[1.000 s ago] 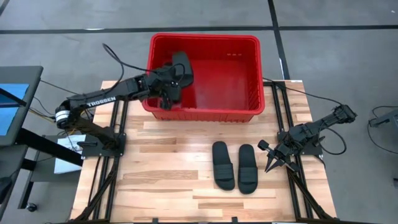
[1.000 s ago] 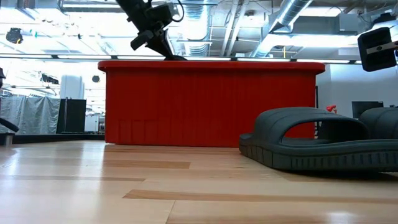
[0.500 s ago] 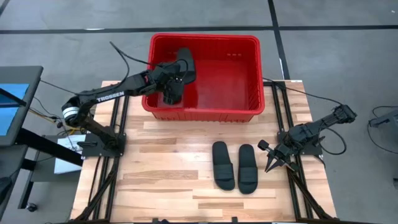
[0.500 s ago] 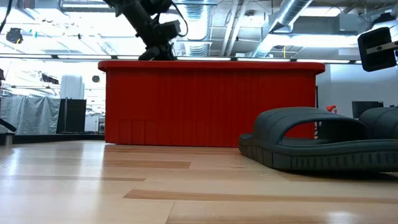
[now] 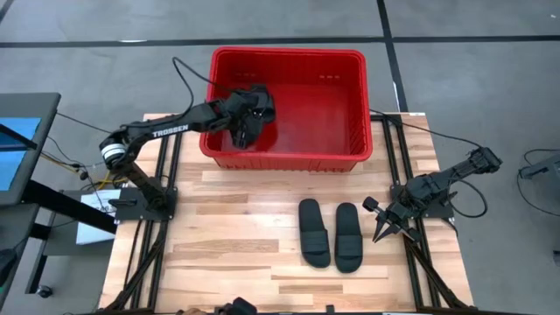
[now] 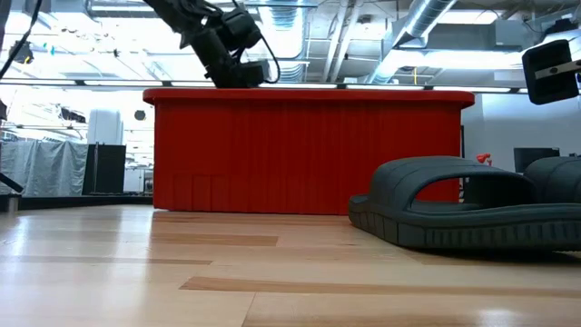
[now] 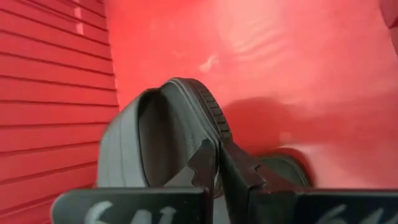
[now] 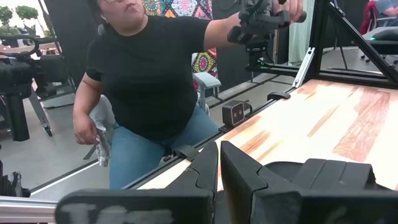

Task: Pick and place slides into bin
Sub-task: Put the black slipper into the red container

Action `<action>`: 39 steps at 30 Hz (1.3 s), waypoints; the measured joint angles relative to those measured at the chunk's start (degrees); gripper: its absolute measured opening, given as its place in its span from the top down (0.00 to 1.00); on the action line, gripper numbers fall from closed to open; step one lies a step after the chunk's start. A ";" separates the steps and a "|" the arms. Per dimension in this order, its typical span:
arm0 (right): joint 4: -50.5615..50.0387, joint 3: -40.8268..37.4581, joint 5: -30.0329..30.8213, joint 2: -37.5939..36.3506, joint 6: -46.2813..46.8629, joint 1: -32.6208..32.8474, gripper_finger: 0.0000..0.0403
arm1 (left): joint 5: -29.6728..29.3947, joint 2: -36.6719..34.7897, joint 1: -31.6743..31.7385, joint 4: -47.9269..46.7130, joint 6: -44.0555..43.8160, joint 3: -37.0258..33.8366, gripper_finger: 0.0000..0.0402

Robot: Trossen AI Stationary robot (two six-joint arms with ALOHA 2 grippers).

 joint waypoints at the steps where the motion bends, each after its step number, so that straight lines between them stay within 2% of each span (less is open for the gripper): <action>1: 0.00 0.00 0.00 -0.01 0.00 0.02 0.97 | 0.04 0.17 0.00 -0.07 -0.04 0.00 1.00; 24: 0.00 0.00 0.00 0.00 0.00 0.00 0.97 | 2.13 0.30 0.00 -0.29 -1.18 -0.02 1.00; 39: 0.00 0.00 0.00 0.00 0.00 0.02 0.97 | 2.47 0.30 -0.09 -1.66 -1.32 -0.02 0.83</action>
